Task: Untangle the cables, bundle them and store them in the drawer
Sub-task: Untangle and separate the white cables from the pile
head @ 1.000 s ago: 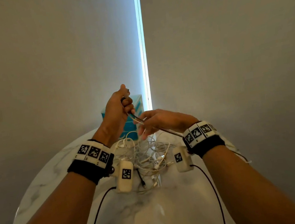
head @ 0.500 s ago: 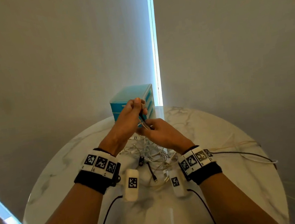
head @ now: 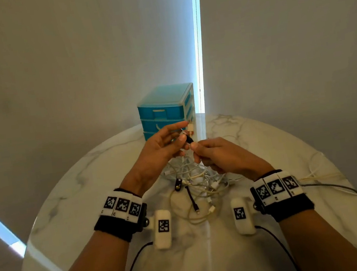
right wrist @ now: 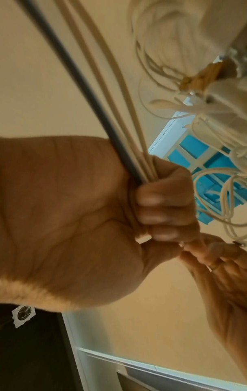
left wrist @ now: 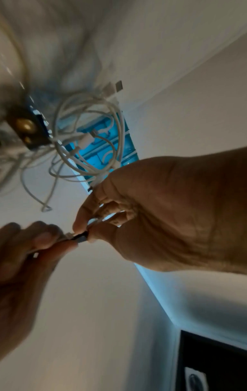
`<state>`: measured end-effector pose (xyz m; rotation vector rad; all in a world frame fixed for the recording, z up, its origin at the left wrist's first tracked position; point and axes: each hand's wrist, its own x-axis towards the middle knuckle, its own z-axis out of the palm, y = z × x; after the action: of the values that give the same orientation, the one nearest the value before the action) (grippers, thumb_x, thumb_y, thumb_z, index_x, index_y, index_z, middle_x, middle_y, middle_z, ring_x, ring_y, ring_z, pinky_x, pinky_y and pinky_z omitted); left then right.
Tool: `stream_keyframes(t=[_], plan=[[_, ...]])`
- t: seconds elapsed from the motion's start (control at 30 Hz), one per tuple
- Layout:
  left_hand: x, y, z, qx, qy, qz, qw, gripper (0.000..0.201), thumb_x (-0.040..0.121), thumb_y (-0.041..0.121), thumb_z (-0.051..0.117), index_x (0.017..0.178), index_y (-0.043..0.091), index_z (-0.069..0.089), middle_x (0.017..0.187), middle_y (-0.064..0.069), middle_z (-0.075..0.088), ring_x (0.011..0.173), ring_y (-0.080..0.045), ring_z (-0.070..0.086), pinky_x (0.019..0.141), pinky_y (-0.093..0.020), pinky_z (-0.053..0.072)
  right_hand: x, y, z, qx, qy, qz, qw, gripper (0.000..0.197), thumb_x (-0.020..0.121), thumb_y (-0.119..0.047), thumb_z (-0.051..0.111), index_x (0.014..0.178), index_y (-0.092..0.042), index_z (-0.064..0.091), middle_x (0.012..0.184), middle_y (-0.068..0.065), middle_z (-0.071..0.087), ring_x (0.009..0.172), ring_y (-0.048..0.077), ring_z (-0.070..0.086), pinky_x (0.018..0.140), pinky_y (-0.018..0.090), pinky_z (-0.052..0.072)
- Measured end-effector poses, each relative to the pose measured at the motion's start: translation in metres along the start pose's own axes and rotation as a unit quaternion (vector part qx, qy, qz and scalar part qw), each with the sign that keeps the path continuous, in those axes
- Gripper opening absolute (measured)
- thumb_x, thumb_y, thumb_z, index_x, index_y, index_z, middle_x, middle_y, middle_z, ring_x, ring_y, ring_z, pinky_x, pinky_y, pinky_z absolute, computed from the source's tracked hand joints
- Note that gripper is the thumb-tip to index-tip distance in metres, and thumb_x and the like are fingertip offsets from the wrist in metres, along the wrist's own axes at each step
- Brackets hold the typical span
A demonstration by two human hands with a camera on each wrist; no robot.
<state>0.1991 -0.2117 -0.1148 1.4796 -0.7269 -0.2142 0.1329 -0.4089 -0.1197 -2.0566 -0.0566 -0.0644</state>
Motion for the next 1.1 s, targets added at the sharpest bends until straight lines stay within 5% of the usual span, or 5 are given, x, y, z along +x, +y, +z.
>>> stream_keyframes(t=[0.13, 0.3, 0.53, 0.73, 1.1], plan=[[-0.002, -0.01, 0.003, -0.021, 0.02, 0.009, 1.0, 0.038, 0.104, 0.014, 0.066, 0.142, 0.021, 0.065, 0.129, -0.006, 0.075, 0.119, -0.025, 0.072, 0.101, -0.037, 0.06, 0.0, -0.005, 0.005, 0.092, -0.022, 0.034, 0.995, 0.036, 0.115, -0.035, 0.047, 0.107, -0.008, 0.069, 0.061, -0.009, 0.045, 0.047, 0.006, 0.035, 0.043, 0.02, 0.029], [-0.005, -0.014, 0.0, -0.024, 0.037, 0.022, 0.999, 0.035, 0.107, 0.025, 0.062, 0.141, 0.021, 0.068, 0.129, -0.006, 0.075, 0.116, -0.025, 0.072, 0.107, -0.047, 0.057, -0.009, -0.017, 0.01, 0.052, -0.014, 0.024, 0.998, 0.051, 0.115, -0.05, 0.034, 0.107, -0.011, 0.065, 0.063, -0.007, 0.042, 0.048, 0.008, 0.03, 0.044, 0.024, 0.026], [-0.012, -0.013, -0.008, -0.021, -0.04, 0.044, 0.998, 0.049, 0.111, 0.022, 0.052, 0.159, 0.028, 0.046, 0.154, 0.007, 0.059, 0.124, -0.026, 0.068, 0.102, -0.038, 0.056, -0.022, -0.024, 0.001, 0.055, -0.057, 0.014, 0.997, 0.057, 0.114, -0.052, 0.036, 0.103, -0.007, 0.069, 0.065, -0.003, 0.036, 0.049, 0.011, 0.025, 0.043, 0.024, 0.023], [-0.018, -0.008, -0.013, -0.004, -0.018, 0.058, 0.998, 0.044, 0.106, 0.02, 0.06, 0.15, 0.021, 0.058, 0.144, 0.002, 0.068, 0.134, -0.019, 0.063, 0.109, -0.034, 0.054, -0.025, -0.027, 0.005, 0.083, -0.051, 0.018, 0.995, 0.062, 0.113, -0.052, 0.037, 0.106, -0.001, 0.071, 0.063, -0.006, 0.041, 0.049, 0.008, 0.03, 0.045, 0.02, 0.027], [-0.018, -0.001, -0.011, -0.024, 0.056, 0.076, 0.995, 0.041, 0.097, 0.01, 0.073, 0.138, 0.012, 0.069, 0.127, -0.004, 0.077, 0.122, -0.02, 0.072, 0.104, -0.035, 0.058, -0.028, -0.031, 0.013, 0.077, -0.032, -0.011, 0.996, 0.05, 0.108, -0.059, 0.045, 0.118, -0.018, 0.073, 0.066, -0.008, 0.043, 0.052, 0.007, 0.034, 0.047, 0.023, 0.03]])
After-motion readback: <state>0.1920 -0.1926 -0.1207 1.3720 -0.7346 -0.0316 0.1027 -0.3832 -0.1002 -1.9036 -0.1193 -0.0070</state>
